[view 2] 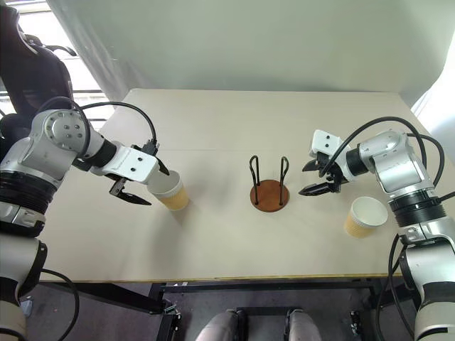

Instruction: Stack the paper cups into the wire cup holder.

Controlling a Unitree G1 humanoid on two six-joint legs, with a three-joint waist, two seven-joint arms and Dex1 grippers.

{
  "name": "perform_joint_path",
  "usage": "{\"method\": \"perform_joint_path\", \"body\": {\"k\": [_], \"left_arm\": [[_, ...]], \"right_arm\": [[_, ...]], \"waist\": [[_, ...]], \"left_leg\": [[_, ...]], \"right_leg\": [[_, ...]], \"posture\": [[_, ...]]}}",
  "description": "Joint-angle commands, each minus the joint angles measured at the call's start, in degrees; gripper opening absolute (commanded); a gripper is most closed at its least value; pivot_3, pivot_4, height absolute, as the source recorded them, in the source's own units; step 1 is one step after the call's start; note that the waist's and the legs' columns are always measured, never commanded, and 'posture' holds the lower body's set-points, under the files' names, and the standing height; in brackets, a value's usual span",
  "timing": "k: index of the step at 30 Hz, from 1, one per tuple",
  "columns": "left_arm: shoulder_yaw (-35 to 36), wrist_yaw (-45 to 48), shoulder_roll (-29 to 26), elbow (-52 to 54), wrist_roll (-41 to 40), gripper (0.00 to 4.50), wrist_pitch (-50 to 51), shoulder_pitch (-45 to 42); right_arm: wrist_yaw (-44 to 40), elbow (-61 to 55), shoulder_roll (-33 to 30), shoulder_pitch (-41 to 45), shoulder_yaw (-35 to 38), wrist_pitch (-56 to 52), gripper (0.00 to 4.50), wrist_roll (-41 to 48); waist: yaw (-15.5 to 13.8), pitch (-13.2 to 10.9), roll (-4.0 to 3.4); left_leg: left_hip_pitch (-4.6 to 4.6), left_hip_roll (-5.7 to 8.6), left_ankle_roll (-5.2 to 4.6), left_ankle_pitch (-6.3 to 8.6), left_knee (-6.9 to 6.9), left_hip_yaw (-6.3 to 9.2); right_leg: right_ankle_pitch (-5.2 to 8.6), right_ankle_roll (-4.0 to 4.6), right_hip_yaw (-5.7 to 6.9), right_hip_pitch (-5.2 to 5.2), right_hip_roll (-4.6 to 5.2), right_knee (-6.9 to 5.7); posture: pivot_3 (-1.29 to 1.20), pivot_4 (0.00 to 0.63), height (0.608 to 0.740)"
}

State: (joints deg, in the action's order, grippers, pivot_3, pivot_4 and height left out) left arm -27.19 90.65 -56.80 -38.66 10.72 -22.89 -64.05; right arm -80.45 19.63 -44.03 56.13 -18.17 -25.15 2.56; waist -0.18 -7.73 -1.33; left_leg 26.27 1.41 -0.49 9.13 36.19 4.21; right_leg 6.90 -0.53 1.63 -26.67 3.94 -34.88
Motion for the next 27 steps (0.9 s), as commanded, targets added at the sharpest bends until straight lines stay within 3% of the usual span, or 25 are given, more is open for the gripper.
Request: {"method": "perform_joint_path", "body": {"k": [1, 22, 25, 27], "left_arm": [[0.14, 1.85, -1.33, -0.05, 1.49, 4.50, -0.59, -0.64], [0.92, -1.00, 2.94, -4.84, 5.73, 4.50, -4.49, 0.17], [0.61, -0.99, 3.02, -5.57, 6.32, 3.91, -6.31, -0.02], [0.63, -0.96, 3.16, -6.40, 6.66, 3.26, -6.82, -0.34]], "right_arm": [[-0.17, -0.87, -0.90, 1.82, 2.57, 0.08, 3.65, 0.74], [-0.11, -0.87, -1.05, 1.87, 2.62, 0.17, 3.65, 0.73], [-0.01, -1.01, -1.02, 1.79, 2.68, 0.03, 3.68, 0.80], [0.09, -1.03, -0.97, 1.76, 2.70, 0.00, 3.68, 0.82]], "waist": [[0.00, 0.00, 0.00], [-0.01, 0.00, 0.00], [-0.02, 0.00, 0.00], [-0.02, 0.00, 0.00]], "left_leg": [[0.00, 0.00, 0.00, 0.00, 0.00, 0.00], [-0.01, 0.00, -0.02, -0.01, 0.01, 0.00], [-0.01, 0.00, -0.03, -0.02, 0.01, 0.00], [-0.01, 0.00, -0.03, -0.02, 0.02, 0.00]], "right_leg": [[0.00, 0.00, 0.00, 0.00, 0.00, 0.00], [-0.01, 0.02, 0.00, 0.00, 0.00, -0.02], [-0.01, 0.01, 0.00, 0.00, 0.00, -0.02], [-0.01, 0.02, 0.00, 0.00, 0.00, -0.02]], "posture": [[0.00, 0.150, 0.740], [0.00, 0.150, 0.740], [0.00, 0.150, 0.740], [0.00, 0.150, 0.740]]}}
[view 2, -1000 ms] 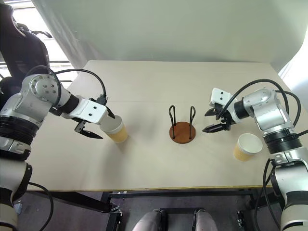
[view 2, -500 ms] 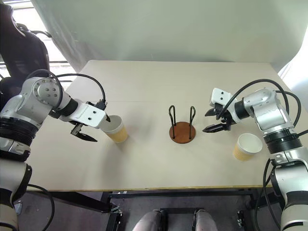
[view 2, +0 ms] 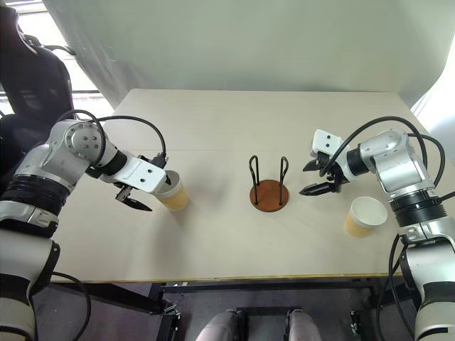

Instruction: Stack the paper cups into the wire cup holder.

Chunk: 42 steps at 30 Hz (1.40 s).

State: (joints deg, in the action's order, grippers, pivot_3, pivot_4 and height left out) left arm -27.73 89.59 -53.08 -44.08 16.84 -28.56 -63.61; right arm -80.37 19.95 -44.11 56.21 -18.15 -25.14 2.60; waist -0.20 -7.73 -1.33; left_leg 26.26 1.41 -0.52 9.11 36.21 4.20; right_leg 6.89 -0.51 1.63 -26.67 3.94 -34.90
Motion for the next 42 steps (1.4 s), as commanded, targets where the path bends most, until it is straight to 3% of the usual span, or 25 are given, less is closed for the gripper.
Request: {"method": "perform_joint_path", "body": {"k": [1, 8, 9, 24, 34, 42], "left_arm": [[1.06, -0.09, -0.50, -1.57, 0.97, 2.84, -1.69, -1.08], [1.19, 0.19, 0.11, -4.12, 1.96, 0.22, -3.45, -2.30], [1.23, 0.22, 0.26, -4.41, 2.03, 0.02, -3.42, -2.51], [2.10, 1.31, 3.16, -10.22, 1.45, 0.02, -2.87, -8.74], [1.51, 2.91, 11.77, -16.51, -9.57, 0.02, 5.78, -21.48], [0.03, 2.91, 18.79, -22.41, -9.83, 0.02, 3.85, -32.84]], "right_arm": [[0.06, -1.42, -0.89, 1.62, 2.71, 0.00, 3.68, 0.79], [0.25, -1.41, -0.98, 1.56, 2.92, 0.21, 3.68, 0.91], [0.19, -1.22, -1.04, 1.87, 3.04, 0.47, 3.68, 0.94], [-7.24, 0.75, -7.19, 7.64, 4.90, 2.05, 3.68, 2.18], [-10.37, -4.64, -9.93, 6.36, 5.85, -0.37, 3.68, 3.91], [-10.50, -3.44, -10.60, 6.76, 5.48, 0.43, 3.68, 2.87]], "waist": [[0.00, 0.00, 0.00], [-0.04, 0.00, 0.00], [-0.05, 0.00, 0.00], [-0.17, 0.00, 0.00], [-0.34, 0.00, 0.02], [-0.41, -0.01, 0.01]], "left_leg": [[0.00, 0.00, 0.00, 0.00, 0.00, 0.00], [0.00, 0.00, -0.01, 0.00, 0.01, 0.00], [0.00, 0.00, -0.01, 0.00, 0.01, 0.00], [0.05, 0.01, -0.01, 0.01, 0.04, 0.00], [0.16, 0.03, -0.09, 0.01, 0.18, -0.02], [0.25, 0.04, -0.61, 0.27, 0.46, -0.14]], "right_leg": [[0.00, 0.00, 0.00, 0.00, 0.00, 0.00], [0.00, 0.00, 0.00, 0.00, 0.00, -0.01], [0.00, 0.00, 0.00, 0.00, 0.00, -0.01], [0.00, 0.00, 0.01, 0.00, 0.00, 0.02], [0.03, -0.08, 0.01, 0.01, 0.00, 0.04], [0.43, -0.73, -0.07, 0.02, 0.01, 0.04]], "posture": [[0.00, 0.150, 0.740], [0.00, 0.150, 0.740], [0.00, 0.150, 0.740], [0.00, 0.150, 0.740], [0.00, 0.150, 0.740], [0.00, 0.150, 0.740]]}}
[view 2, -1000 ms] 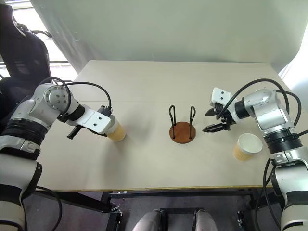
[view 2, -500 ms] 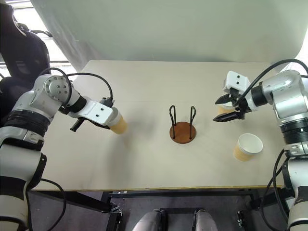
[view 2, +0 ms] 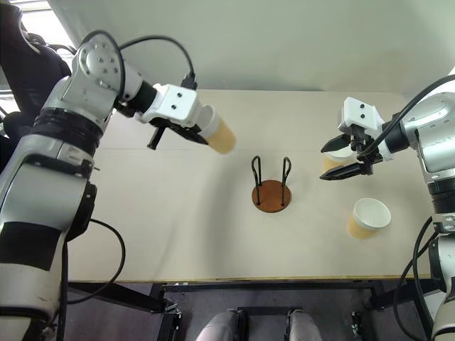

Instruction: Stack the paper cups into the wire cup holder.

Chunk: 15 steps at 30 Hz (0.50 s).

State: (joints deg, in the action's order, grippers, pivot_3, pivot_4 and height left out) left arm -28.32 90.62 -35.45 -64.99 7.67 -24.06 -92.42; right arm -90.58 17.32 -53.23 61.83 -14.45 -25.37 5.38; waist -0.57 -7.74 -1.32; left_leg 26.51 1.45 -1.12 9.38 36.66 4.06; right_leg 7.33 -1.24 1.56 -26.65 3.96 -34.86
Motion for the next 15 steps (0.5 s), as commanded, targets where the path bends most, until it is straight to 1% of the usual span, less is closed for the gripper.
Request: {"method": "perform_joint_path", "body": {"k": [1, 6, 8, 12, 15], "left_arm": [[0.58, 1.88, 2.16, -2.05, -0.98, 0.02, -0.65, -5.19], [-0.52, 1.88, 5.46, -3.95, -1.96, 0.02, -1.36, -8.39], [-1.77, 1.88, 6.42, -4.19, -2.52, 0.02, -1.69, -9.01], [-4.78, 1.88, 7.29, -3.92, -4.14, 0.02, -2.61, -9.50], [-7.69, 1.88, 7.60, -2.76, -7.17, 0.02, -2.18, -9.36]], "right_arm": [[-0.31, -0.80, -1.65, 1.03, 1.79, 0.70, 3.68, 0.03], [-0.48, -1.36, -2.48, 0.46, 1.79, 0.36, 3.68, 0.11], [-0.72, -1.53, -2.81, 0.47, 1.74, 0.09, 3.68, 0.13], [-1.15, -1.77, -3.40, 0.31, 1.58, -0.19, 3.68, 0.16], [-1.49, -1.98, -3.74, 0.14, 1.51, -0.25, 3.68, 0.15]], "waist": [[-0.10, 0.00, 0.00], [-0.25, 0.00, -0.01], [-0.21, 0.00, -0.02], [-0.43, 0.00, -0.02], [-0.48, 0.00, -0.03]], "left_leg": [[0.05, 0.00, -0.05, 0.07, 0.08, 0.01], [0.40, 0.12, -0.34, 0.52, 0.52, -0.10], [0.44, 0.21, -0.43, 0.64, 0.58, -0.12], [0.49, 0.34, -0.56, 0.84, 0.72, -0.20], [0.54, 0.33, -0.68, 1.02, 0.94, -0.20]], "right_leg": [[-0.02, 0.03, 0.01, 0.00, 0.00, 0.00], [0.15, -0.22, -0.02, -0.11, 0.06, 0.01], [0.22, -0.38, -0.03, -0.15, 0.24, -0.05], [0.17, -0.64, -0.02, -0.16, 0.32, -0.06], [0.10, -0.82, -0.03, -0.15, 0.34, -0.08]], "posture": [[0.00, 0.150, 0.740], [0.00, 0.150, 0.740], [0.00, 0.150, 0.740], [0.00, 0.150, 0.740], [0.00, 0.150, 0.740]]}}
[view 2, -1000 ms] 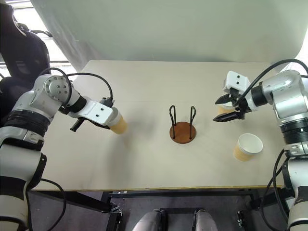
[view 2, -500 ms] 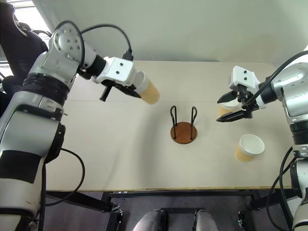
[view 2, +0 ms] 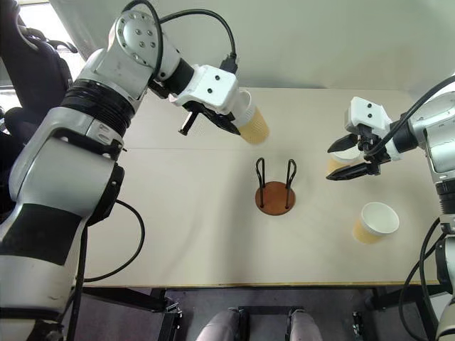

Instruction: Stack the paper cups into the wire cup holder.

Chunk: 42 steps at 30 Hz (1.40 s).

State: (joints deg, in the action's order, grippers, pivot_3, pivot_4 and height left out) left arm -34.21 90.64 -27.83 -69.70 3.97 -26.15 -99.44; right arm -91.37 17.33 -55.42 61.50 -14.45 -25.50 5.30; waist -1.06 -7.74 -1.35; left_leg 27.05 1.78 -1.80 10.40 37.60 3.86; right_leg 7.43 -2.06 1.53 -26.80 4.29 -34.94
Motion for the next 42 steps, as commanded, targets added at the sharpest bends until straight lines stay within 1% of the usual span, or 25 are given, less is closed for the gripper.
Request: {"method": "perform_joint_path", "body": {"k": [1, 6, 13, 22, 27, 36, 40, 42], "left_arm": [[-2.55, 1.86, 0.07, 2.40, -4.68, 0.02, 0.31, -2.35], [-4.01, 1.86, 1.14, 2.84, -6.83, 0.02, -0.27, -3.08], [-7.19, 1.86, 2.06, 4.94, -10.23, 0.02, 0.00, -2.92], [-12.11, 1.86, 2.47, 7.48, -11.12, 0.02, -2.30, -0.46], [-12.44, 1.86, 2.92, 7.72, -11.08, 0.02, -3.09, 0.11], [-10.75, 1.86, 4.60, 6.35, -9.56, 0.02, -4.12, 0.25], [-10.14, 1.86, 4.93, 5.57, -8.25, 0.02, -4.91, 0.50], [-9.14, 1.86, 5.31, 4.46, -6.17, 0.02, -6.09, 0.49]], "right_arm": [[-0.76, -2.05, -1.59, 0.46, 1.53, -0.14, 3.68, 0.25], [-0.81, -2.07, -1.70, 0.59, 1.40, -0.03, 3.68, 0.11], [-0.73, -2.78, -2.09, 0.23, 1.55, -0.49, 3.68, 0.30], [-0.39, -3.89, -2.28, -0.39, 1.95, -1.40, 3.68, 0.67], [-0.38, -4.66, -2.26, -0.55, 2.07, -1.88, 3.68, 0.87], [-0.19, -5.11, -2.35, -0.69, 2.24, -2.05, 3.68, 0.91], [-0.02, -5.11, -2.28, -0.65, 2.29, -2.17, 3.68, 0.91], [0.06, -5.14, -2.24, -0.65, 2.35, -2.25, 3.68, 0.96]], "waist": [[0.02, 0.00, 0.00], [-0.22, -0.01, -0.01], [-0.21, -0.01, -0.02], [-0.25, -0.01, -0.02], [-0.28, -0.01, -0.02], [-0.32, -0.01, -0.02], [-0.30, -0.01, -0.02], [-0.30, -0.01, -0.02]], "left_leg": [[0.01, -0.03, -0.02, 0.04, 0.11, 0.02], [0.06, 0.01, -0.15, 0.14, 0.50, 0.03], [-0.12, 0.12, -0.28, 0.00, 0.62, -0.03], [-0.09, 0.12, -0.30, -0.02, 0.65, -0.01], [-0.08, 0.12, -0.31, -0.02, 0.65, -0.01], [-0.09, 0.14, -0.34, -0.03, 0.66, -0.02], [-0.09, 0.13, -0.34, -0.04, 0.66, -0.01], [-0.09, 0.13, -0.34, -0.04, 0.66, -0.01]], "right_leg": [[-0.01, -0.02, -0.03, 0.02, 0.04, -0.01], [0.04, 0.05, -0.06, 0.16, 0.04, 0.00], [-0.03, 0.07, -0.09, 0.39, 0.03, -0.03], [-0.07, -0.04, -0.10, 0.42, 0.05, -0.01], [-0.10, -0.11, -0.10, 0.42, 0.06, 0.01], [-0.10, -0.13, -0.11, 0.44, 0.07, 0.00], [-0.11, -0.14, -0.12, 0.44, 0.07, -0.01], [-0.11, -0.14, -0.12, 0.44, 0.07, 0.00]], "posture": [[0.00, 0.150, 0.740], [0.00, 0.150, 0.740], [0.00, 0.150, 0.740], [0.00, 0.150, 0.740], [0.00, 0.150, 0.740], [0.00, 0.150, 0.740], [0.00, 0.150, 0.740], [0.00, 0.150, 0.740]]}}
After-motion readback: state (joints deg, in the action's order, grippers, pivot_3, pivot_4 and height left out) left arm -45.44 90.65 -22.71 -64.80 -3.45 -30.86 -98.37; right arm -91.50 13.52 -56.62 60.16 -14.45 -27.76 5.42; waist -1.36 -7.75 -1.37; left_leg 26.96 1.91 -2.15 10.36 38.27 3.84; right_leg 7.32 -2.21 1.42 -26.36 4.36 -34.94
